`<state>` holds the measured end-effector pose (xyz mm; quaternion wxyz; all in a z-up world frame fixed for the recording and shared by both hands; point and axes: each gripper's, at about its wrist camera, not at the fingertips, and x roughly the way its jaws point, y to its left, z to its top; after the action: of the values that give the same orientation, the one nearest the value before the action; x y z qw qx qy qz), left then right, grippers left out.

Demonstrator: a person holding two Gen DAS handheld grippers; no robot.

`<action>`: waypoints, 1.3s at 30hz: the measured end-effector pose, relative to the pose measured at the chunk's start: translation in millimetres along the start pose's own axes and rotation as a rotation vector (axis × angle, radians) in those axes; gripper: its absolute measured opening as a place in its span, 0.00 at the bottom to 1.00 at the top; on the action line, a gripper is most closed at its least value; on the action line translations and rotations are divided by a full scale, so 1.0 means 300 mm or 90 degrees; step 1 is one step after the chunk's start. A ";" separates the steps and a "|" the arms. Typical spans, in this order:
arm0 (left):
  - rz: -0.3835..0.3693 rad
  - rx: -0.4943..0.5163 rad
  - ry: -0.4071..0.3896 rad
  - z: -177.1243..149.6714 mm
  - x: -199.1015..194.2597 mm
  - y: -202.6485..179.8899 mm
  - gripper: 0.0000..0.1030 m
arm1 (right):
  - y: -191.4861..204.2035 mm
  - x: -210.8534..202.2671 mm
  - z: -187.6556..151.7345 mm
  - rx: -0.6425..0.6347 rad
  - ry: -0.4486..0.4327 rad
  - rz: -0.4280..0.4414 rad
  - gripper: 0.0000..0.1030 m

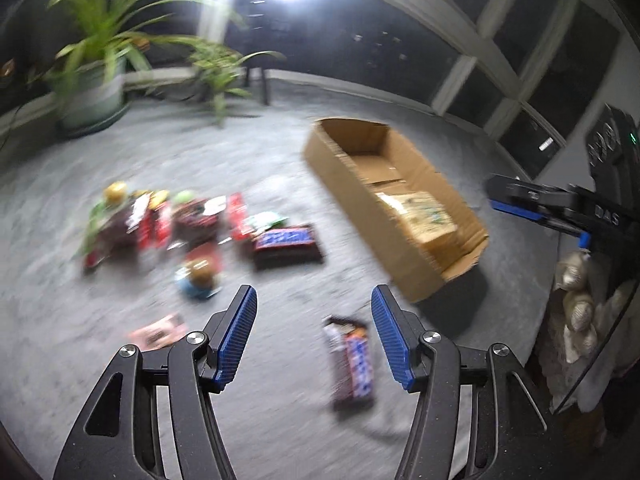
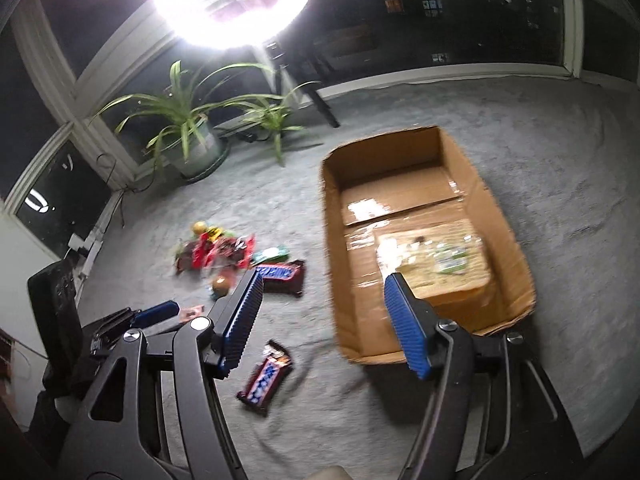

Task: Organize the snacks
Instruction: 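Grasp the Snickers bar with the right tool while the left tool grasps the pink packet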

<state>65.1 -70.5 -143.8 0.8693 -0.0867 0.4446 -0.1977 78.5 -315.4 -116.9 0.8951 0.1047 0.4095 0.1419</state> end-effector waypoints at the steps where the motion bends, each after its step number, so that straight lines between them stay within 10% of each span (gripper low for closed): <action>1: 0.004 -0.004 0.001 -0.008 -0.006 0.019 0.56 | 0.016 0.004 -0.008 -0.006 0.004 0.001 0.64; 18: 0.017 -0.048 0.072 -0.054 0.056 0.323 0.56 | 0.139 0.246 -0.254 0.045 0.182 0.036 0.57; 39: 0.055 0.017 0.104 -0.076 0.108 0.290 0.47 | 0.195 0.406 -0.299 0.009 0.232 0.000 0.43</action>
<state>87.1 -4.6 -209.5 0.8387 -0.0396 0.5150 -0.1725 76.5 -212.7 -242.5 0.8051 0.0834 0.5662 0.1558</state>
